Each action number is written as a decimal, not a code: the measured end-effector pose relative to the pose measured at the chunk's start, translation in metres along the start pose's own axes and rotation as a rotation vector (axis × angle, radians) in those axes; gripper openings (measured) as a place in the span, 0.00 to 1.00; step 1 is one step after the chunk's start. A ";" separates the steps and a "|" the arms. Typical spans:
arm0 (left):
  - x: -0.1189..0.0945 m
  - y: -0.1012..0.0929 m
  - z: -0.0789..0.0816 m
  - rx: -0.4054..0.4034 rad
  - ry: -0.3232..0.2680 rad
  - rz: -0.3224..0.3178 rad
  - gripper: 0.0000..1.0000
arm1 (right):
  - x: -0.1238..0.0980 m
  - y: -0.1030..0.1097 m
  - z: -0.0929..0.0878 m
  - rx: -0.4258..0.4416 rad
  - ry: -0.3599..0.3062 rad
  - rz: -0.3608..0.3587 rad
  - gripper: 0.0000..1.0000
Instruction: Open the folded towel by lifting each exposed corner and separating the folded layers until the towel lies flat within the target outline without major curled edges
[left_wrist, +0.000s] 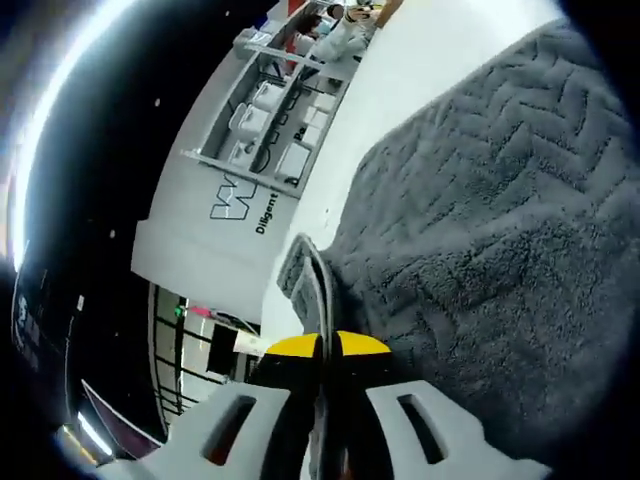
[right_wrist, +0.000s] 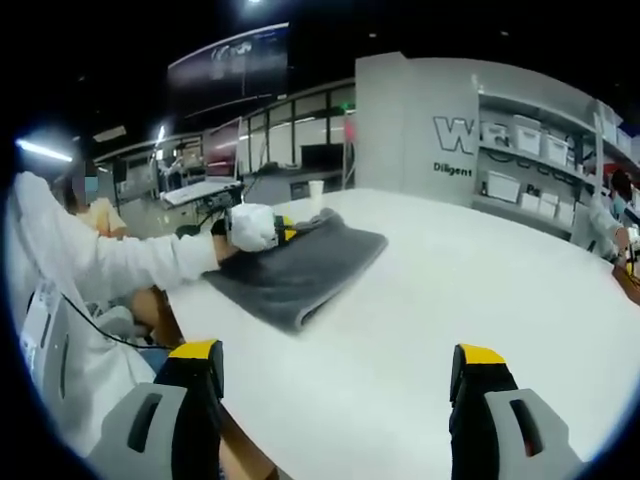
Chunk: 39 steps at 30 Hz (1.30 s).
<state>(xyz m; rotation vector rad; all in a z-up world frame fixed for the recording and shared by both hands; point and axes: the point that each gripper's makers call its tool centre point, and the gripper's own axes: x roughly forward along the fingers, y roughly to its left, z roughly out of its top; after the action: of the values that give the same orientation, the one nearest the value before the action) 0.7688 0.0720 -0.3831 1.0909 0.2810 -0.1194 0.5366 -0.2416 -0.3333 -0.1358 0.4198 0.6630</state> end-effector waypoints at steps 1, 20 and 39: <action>0.000 0.000 -0.001 -0.030 -0.001 -0.011 0.04 | 0.000 0.000 0.000 0.000 0.001 0.001 0.94; 0.014 0.044 -0.028 -0.857 -0.058 -0.226 0.04 | 0.000 -0.002 0.002 0.001 -0.002 0.001 0.94; 0.040 0.063 -0.121 -0.935 0.096 -0.082 0.04 | 0.004 0.003 0.000 -0.005 0.012 0.004 0.93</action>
<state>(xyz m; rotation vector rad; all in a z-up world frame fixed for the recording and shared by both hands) 0.8020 0.2103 -0.3922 0.1566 0.4108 0.0001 0.5376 -0.2373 -0.3349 -0.1432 0.4299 0.6679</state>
